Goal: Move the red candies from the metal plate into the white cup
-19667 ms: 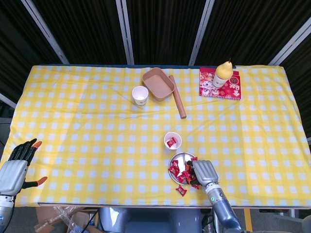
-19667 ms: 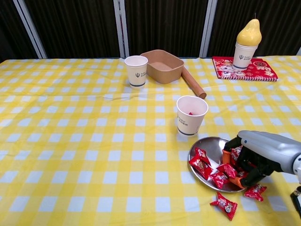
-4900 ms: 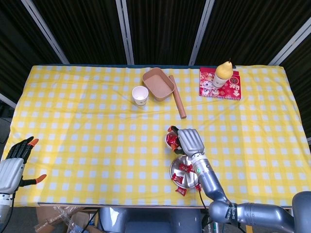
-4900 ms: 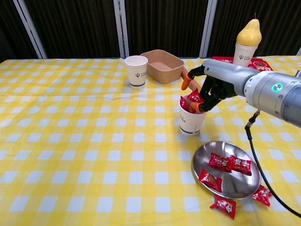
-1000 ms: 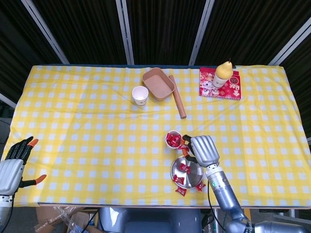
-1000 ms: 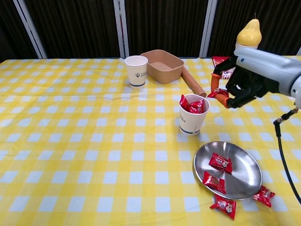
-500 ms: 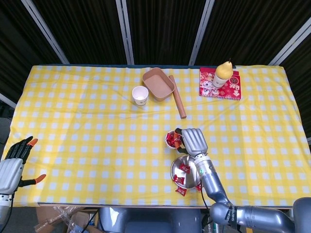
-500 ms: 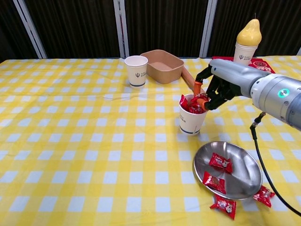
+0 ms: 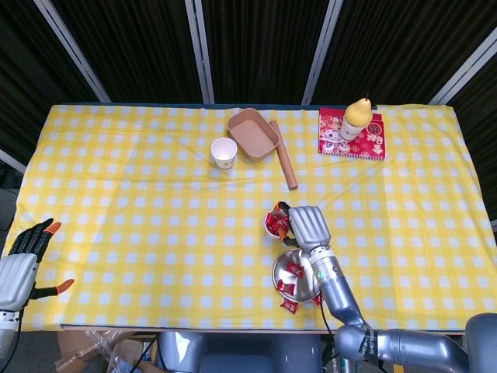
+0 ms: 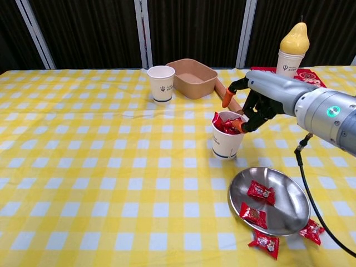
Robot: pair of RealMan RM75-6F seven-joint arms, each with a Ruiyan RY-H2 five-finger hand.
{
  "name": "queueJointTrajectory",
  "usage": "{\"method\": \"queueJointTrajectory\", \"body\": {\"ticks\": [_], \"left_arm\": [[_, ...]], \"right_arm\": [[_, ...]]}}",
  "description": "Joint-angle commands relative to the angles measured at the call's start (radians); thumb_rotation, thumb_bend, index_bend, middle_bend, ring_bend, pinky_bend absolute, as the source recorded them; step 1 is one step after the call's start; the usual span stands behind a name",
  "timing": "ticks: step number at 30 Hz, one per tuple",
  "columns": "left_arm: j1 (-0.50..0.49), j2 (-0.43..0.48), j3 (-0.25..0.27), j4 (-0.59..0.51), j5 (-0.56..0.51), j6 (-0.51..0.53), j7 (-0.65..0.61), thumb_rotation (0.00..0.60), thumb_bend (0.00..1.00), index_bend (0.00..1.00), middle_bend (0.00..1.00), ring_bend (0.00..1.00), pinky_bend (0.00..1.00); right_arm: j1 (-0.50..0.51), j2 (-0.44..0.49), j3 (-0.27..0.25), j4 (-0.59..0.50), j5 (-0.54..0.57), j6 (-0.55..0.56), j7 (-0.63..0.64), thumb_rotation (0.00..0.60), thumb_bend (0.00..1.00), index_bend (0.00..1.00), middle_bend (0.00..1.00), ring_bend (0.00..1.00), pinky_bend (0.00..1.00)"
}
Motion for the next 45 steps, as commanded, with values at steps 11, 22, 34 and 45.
{"method": "queueJointTrajectory", "body": {"ticks": [11, 22, 34, 45], "left_arm": [[0.006, -0.004, 0.003, 0.004, 0.022, 0.021, -0.005, 0.6, 0.0, 0.0, 0.0, 0.0, 0.0], [0.013, -0.012, 0.005, 0.01, 0.038, 0.041, 0.001, 0.6, 0.0, 0.0, 0.0, 0.0, 0.0], [0.015, -0.013, 0.003, 0.013, 0.033, 0.043, -0.001, 0.6, 0.0, 0.0, 0.0, 0.0, 0.0], [0.014, -0.012, 0.002, 0.012, 0.028, 0.038, 0.0, 0.6, 0.0, 0.0, 0.0, 0.0, 0.0]], "right_arm": [[-0.118, 0.114, -0.161, -0.186, -0.142, 0.095, 0.029, 0.6, 0.45, 0.35, 0.89, 0.99, 0.98], [-0.185, 0.104, -0.286, -0.179, -0.213, 0.084, 0.061, 0.6, 0.44, 0.37, 0.89, 0.99, 0.98], [-0.205, 0.041, -0.335, -0.112, -0.24, 0.023, 0.067, 0.6, 0.42, 0.37, 0.89, 0.99, 0.98], [-0.213, 0.016, -0.32, -0.074, -0.225, -0.003, 0.075, 0.6, 0.42, 0.37, 0.89, 0.99, 0.98]]}}
